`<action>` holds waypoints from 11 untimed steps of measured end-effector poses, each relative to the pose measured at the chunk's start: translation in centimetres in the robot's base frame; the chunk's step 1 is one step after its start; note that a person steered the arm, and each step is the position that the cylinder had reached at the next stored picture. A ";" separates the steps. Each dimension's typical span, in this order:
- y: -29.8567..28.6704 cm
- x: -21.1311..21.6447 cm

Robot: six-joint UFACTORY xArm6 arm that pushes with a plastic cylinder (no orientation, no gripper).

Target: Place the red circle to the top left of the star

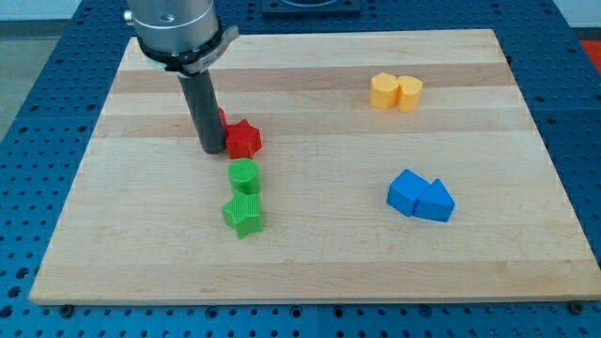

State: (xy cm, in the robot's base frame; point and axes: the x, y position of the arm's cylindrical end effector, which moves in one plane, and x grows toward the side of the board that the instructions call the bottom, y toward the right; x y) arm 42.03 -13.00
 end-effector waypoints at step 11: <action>-1.2 -6.1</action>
State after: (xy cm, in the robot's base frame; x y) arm 35.96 -14.17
